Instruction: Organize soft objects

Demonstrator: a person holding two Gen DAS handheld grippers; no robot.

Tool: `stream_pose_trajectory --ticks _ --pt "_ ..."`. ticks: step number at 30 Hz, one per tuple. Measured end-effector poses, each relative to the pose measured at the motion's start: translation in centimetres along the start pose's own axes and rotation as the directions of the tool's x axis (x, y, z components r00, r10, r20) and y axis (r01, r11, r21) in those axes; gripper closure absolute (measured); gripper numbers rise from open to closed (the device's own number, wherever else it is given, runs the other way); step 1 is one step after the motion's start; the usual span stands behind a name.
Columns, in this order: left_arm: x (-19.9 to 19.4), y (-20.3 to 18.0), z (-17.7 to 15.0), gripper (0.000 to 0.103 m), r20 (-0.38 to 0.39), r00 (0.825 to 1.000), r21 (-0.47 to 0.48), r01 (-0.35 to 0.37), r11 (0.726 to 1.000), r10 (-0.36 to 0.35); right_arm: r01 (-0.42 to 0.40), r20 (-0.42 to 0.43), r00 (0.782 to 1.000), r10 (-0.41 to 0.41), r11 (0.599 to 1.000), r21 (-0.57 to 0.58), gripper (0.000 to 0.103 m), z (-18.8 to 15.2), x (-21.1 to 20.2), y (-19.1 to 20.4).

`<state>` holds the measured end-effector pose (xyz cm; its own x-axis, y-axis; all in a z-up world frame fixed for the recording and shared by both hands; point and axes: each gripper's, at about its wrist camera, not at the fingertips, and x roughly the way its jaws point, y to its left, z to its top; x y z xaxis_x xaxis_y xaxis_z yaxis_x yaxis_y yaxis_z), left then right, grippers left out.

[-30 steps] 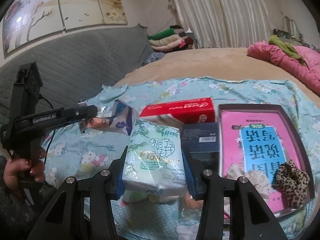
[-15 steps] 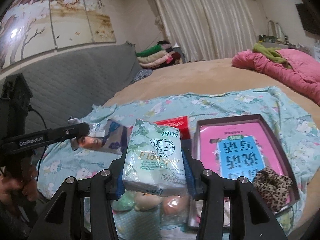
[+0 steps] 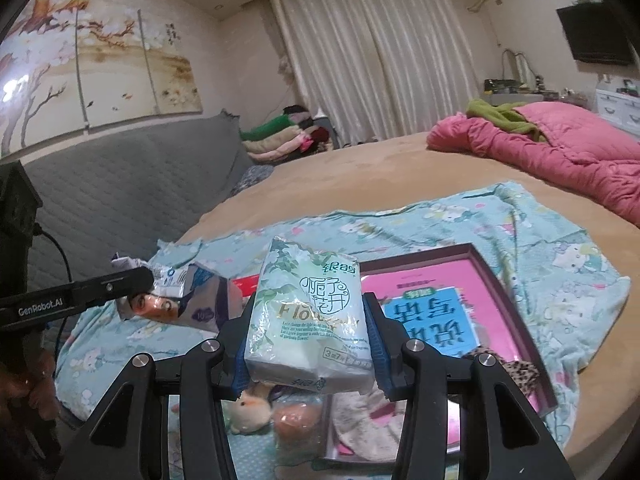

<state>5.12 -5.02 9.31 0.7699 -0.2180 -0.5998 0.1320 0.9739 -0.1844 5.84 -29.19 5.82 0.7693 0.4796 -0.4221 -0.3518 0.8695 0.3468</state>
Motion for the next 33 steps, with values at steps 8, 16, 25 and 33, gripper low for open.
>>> stream_pose_trajectory --ticks 8,16,25,33 --pt "1.7 -2.5 0.2 0.074 -0.036 0.999 0.019 0.003 1.0 -0.002 0.054 0.023 0.998 -0.055 0.997 0.047 0.054 0.2 -0.8 -2.3" --pt "4.6 -5.2 0.7 0.074 -0.068 0.997 0.005 0.023 1.0 -0.022 0.118 0.063 0.991 -0.121 0.992 0.052 0.054 0.6 -1.6 -4.2" --pt "7.5 -8.7 0.5 0.074 -0.102 0.994 0.061 0.04 0.997 -0.033 0.165 0.075 0.983 -0.169 0.985 0.058 0.054 0.7 -1.7 -5.6" --pt "9.0 -9.2 -0.3 0.074 -0.133 0.991 0.063 0.03 0.998 -0.022 0.186 0.062 0.979 -0.192 0.978 0.094 0.054 0.4 -1.6 -7.0"
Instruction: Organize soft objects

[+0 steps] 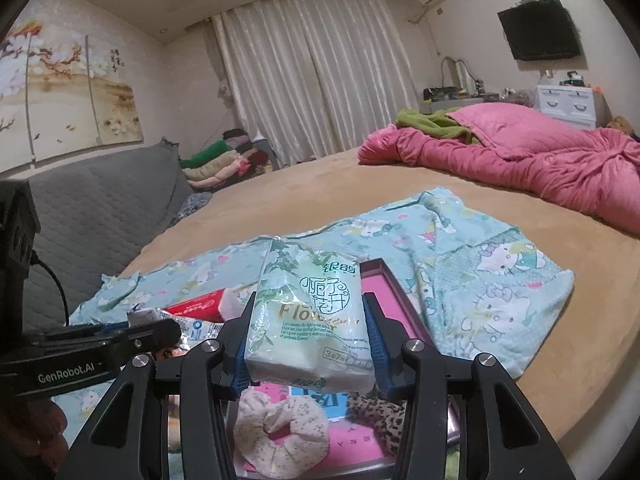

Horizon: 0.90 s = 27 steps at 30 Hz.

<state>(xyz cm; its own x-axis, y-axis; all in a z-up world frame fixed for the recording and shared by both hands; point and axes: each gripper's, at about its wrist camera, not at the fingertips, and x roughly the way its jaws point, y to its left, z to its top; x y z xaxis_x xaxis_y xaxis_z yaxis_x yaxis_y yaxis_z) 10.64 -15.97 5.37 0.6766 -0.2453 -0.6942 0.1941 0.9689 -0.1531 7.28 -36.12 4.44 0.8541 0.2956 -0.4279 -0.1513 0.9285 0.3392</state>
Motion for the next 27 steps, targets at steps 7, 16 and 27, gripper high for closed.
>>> stream_pose_trajectory --ticks 7,16,27 --pt "1.6 0.3 -0.6 0.074 -0.034 0.999 -0.024 0.0 1.0 -0.001 0.026 -0.015 1.0 -0.025 1.0 0.006 0.054 -0.2 0.3 -0.9" --pt "4.2 0.4 -1.3 0.074 -0.082 0.997 -0.066 -0.014 0.998 0.009 0.033 -0.048 0.998 -0.032 0.999 0.021 0.054 -0.7 1.0 -1.8" --pt "7.1 0.4 -2.3 0.074 -0.131 0.991 -0.093 -0.022 0.995 0.01 0.043 -0.122 0.992 -0.042 0.999 0.003 0.054 -1.6 2.5 -1.8"
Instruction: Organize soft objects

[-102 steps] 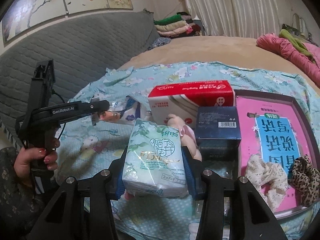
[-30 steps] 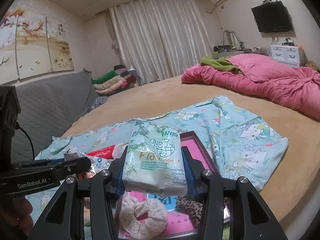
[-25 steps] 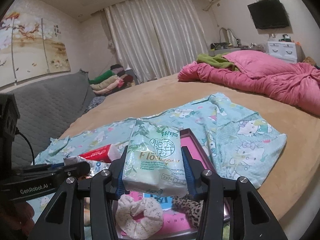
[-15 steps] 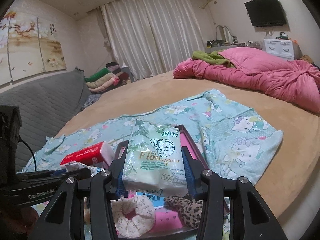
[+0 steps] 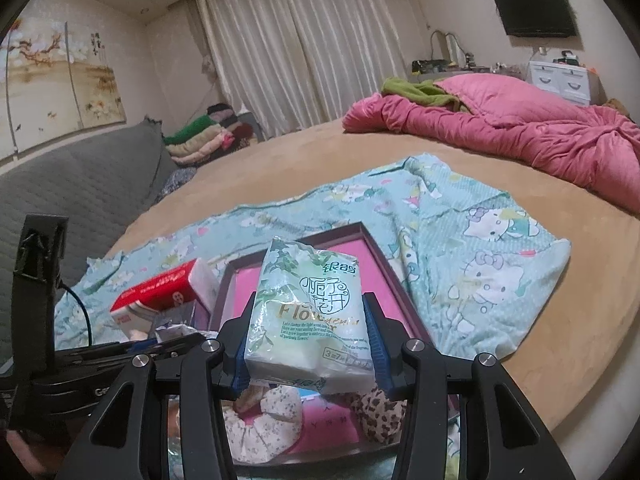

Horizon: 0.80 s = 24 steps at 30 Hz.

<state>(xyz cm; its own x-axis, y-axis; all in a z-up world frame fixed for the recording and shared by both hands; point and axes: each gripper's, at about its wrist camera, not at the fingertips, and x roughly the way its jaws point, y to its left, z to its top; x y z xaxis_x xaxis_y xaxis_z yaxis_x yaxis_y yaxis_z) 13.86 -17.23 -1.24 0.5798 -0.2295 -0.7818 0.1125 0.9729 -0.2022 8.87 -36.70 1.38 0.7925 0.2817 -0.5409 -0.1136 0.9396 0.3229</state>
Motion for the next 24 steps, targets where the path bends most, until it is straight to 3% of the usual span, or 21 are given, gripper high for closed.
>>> stream_pose_trajectory --ticks 12,24 --pt "1.1 -1.2 -0.7 0.074 -0.023 1.0 0.062 -0.015 0.998 0.017 0.039 -0.15 0.988 -0.043 0.999 -0.031 0.054 -1.6 2.9 -0.2" --pt "2.0 -0.8 -0.7 0.073 -0.041 0.999 0.042 0.004 0.999 -0.002 0.093 -0.239 0.965 -0.108 0.993 -0.074 0.054 -2.9 4.7 -0.3"
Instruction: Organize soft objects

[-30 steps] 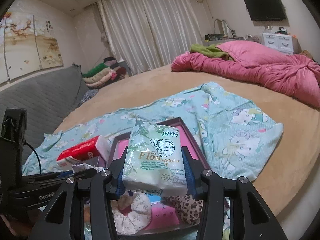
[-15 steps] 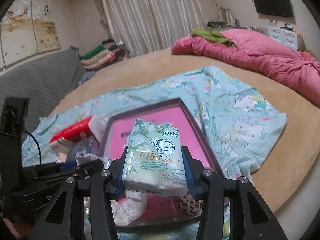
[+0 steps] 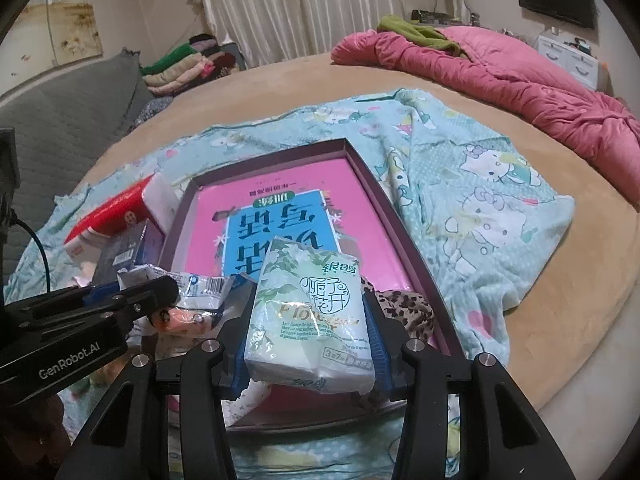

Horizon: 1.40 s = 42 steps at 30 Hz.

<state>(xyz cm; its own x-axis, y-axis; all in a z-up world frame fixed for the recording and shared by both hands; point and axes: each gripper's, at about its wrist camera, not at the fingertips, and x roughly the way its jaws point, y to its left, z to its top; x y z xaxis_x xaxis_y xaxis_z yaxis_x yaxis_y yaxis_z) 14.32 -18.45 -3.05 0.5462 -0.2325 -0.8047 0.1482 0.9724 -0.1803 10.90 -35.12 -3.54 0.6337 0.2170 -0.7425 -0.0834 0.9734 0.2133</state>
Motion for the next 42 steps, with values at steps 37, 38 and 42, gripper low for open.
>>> stream_pose_trajectory --ticks 37,38,42 --pt "1.3 1.2 -0.1 0.06 -0.029 0.999 -0.013 -0.028 1.0 0.028 -0.03 0.018 0.999 0.029 0.999 0.019 0.04 0.2 0.9 0.4" --pt "1.3 1.2 -0.1 0.059 -0.03 0.999 -0.014 -0.022 1.0 0.021 -0.03 0.025 0.999 0.03 0.999 0.024 0.04 0.2 0.8 0.3" --pt "1.5 1.0 -0.2 0.059 -0.044 0.999 -0.002 -0.018 1.0 0.018 -0.02 0.06 0.998 0.017 0.998 0.057 0.034 0.4 0.2 -0.4"
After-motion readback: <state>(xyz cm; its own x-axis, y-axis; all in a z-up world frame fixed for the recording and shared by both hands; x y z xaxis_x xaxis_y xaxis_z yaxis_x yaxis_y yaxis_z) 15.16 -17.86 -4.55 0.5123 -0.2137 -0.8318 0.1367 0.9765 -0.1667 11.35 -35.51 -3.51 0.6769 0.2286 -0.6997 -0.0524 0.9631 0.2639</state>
